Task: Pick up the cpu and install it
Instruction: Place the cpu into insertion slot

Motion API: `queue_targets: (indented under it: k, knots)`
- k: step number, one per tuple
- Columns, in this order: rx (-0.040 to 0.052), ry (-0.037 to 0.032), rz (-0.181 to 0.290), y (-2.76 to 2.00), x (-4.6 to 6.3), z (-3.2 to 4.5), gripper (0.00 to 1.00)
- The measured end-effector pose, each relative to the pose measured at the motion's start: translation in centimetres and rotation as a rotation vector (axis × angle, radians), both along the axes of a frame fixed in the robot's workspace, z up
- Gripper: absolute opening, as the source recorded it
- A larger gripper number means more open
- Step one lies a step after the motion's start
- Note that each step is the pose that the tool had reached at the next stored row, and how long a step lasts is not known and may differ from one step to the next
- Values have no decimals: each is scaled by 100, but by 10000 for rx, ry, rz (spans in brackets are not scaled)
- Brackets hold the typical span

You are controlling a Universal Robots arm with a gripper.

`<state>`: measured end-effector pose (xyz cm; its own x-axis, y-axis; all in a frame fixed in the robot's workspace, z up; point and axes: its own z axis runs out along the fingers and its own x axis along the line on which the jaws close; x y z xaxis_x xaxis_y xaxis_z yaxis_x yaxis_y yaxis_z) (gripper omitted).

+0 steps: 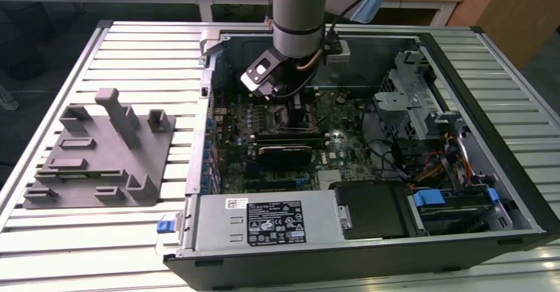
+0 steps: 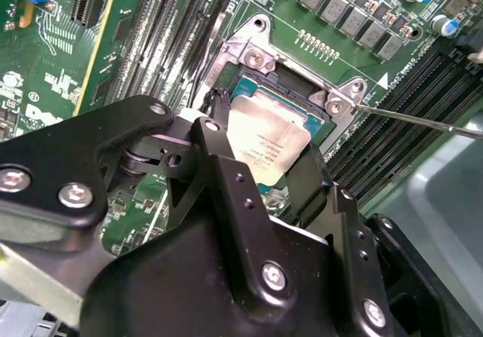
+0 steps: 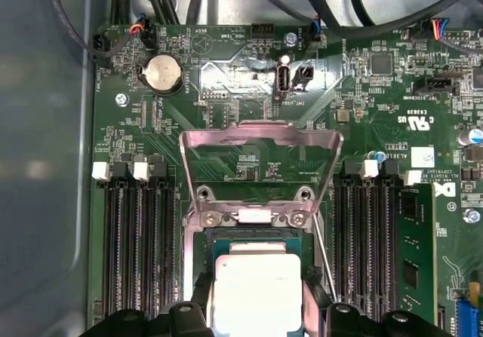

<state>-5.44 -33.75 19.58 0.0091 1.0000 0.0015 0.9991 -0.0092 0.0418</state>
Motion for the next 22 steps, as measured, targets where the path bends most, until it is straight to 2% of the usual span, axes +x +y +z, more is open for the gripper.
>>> queue_targets:
  k: [22]
  knots:
    - [0,0,-321,16,-2,-42,55]
